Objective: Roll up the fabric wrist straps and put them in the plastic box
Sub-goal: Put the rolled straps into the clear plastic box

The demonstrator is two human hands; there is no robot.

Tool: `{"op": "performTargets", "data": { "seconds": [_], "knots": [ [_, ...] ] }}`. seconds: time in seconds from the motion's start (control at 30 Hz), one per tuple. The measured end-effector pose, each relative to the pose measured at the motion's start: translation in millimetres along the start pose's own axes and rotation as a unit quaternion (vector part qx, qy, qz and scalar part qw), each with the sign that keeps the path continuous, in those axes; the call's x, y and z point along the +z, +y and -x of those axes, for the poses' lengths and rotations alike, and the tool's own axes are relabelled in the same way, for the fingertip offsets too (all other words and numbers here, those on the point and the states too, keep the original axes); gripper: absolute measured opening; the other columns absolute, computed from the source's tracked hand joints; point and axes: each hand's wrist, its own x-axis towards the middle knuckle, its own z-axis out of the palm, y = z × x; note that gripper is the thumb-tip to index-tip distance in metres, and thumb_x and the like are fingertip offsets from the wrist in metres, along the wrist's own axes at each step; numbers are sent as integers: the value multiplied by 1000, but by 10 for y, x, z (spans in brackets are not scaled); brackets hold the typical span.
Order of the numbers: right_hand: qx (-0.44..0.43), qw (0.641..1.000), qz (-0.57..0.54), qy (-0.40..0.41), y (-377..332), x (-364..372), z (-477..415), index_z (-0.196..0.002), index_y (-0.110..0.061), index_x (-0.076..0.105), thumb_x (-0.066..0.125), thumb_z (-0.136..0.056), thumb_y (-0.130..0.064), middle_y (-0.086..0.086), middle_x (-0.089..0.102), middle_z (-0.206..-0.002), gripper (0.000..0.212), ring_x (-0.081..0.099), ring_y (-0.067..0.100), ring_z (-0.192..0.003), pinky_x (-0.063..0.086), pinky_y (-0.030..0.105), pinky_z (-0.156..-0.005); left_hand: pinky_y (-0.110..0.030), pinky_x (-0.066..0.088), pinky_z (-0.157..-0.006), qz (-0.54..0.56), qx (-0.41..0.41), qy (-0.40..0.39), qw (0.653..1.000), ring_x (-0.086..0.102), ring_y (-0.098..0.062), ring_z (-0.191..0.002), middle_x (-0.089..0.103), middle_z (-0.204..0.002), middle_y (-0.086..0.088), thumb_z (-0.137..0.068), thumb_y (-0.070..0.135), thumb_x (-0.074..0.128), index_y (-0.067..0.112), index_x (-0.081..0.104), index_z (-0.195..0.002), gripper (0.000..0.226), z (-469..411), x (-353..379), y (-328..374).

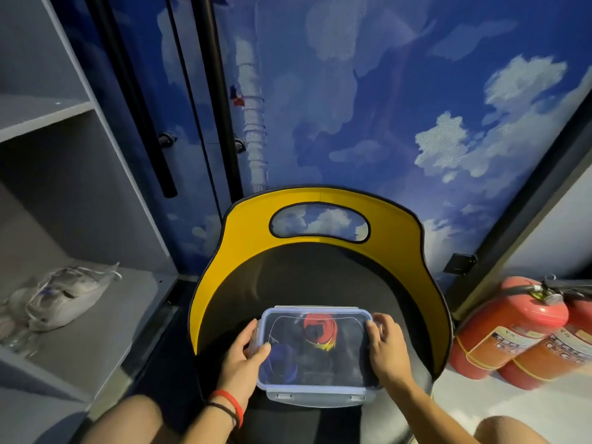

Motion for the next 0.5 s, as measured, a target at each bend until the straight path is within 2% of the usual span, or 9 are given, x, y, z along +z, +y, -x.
{"op": "performTargets", "data": {
  "seconds": [0.17,0.27,0.37,0.5],
  "knots": [
    [14,999,-31,-9,73,58,-97,-121,-32,61,46,-105,-42,0,65,-119,23,64,16,-106,57,46,-95,-43,53,-101,16,-4,7,1000,65,-17,-115,67,-126,8,-94,9,67,44,59,-127,49,-84,65,9],
    [39,997,-64,-16,17,49,-137,-101,-38,67,48,-105,-32,-7,72,-104,21,68,15,-99,59,47,-91,-46,51,-104,26,-9,18,999,63,-20,-118,65,-130,4,-96,4,63,33,58,-136,50,-167,117,29],
    [87,990,-105,-27,-120,27,-189,-86,-37,65,47,-104,-15,-7,72,-94,34,68,19,-96,57,49,-94,-50,48,-107,34,-21,30,999,60,-25,-123,63,-133,1,-97,2,58,27,57,-140,49,-230,171,54],
    [87,985,-137,-62,-146,45,-225,-97,-28,71,38,-104,-9,-1,75,-98,39,70,20,-98,55,48,-97,-40,45,-104,5,-13,48,999,55,-25,-125,59,-136,-2,-101,2,50,20,54,-143,46,-197,271,120]
  ]
}}
